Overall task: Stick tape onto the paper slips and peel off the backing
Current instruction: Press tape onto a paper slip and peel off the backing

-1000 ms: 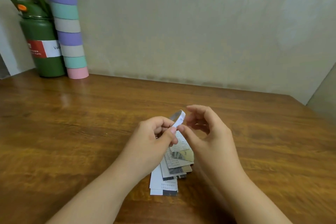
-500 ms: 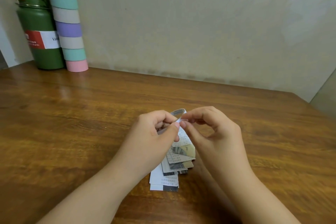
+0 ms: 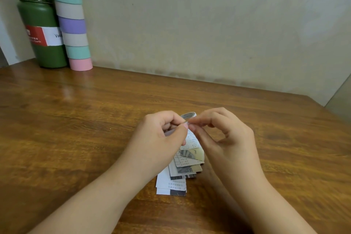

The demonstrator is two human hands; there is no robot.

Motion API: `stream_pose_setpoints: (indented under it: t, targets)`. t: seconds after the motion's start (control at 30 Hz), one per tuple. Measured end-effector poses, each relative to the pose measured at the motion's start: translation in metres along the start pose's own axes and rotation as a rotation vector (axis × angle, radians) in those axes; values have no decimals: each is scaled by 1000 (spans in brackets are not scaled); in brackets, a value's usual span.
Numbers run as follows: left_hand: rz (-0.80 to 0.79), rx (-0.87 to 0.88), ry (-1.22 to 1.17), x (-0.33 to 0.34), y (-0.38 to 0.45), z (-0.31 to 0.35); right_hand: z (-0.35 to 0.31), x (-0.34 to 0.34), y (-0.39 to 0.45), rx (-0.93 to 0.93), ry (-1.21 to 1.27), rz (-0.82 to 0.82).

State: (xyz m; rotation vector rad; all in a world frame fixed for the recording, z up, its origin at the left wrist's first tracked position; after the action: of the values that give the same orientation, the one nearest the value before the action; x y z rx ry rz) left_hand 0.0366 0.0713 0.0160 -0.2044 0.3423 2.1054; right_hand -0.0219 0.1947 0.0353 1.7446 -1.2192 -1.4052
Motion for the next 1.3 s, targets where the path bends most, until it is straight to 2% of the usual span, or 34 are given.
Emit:
stream_pose_setpoints:
  t: [0.33,0.53,0.73,0.93,1.0,1.07,1.2,1.3]
  targets:
    - [75,189,129,-5,-3,9,-2,-1,1,99,138,-48]
    - [51,147,56,-6,0,8,-6,0,-1,105,154,-45]
    - [-18,100,14,-4,5,2,-9,5,2,-8,35,-135]
    - [-60,62,11,-5,6,1,-3,4,2,14,117,-299]
    - [58,11,-45,-22,16,-5,1,2,0,76,176,-369]
    - [164,7,-32,-41,24,-8,7,0,-1,233,310,-348]
    - [259,80,459,-43,27,-11,25,5,-12,644,685,-146]
    - [313,105,691,-39,31,-20,29,18,-21,883,955,-64]
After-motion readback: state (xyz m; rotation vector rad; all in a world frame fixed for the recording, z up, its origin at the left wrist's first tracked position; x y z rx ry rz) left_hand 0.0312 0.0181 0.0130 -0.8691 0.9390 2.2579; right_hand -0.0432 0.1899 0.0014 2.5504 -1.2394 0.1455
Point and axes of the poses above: each hand's wrist, its own y-axis towards the middle knuckle, its own x-axis out of the palm, z = x × y, the point moved 6 cm from there along y, towards the middle knuckle, and after that the axes turned 11 degrees about -x, right-handed, at the moved point
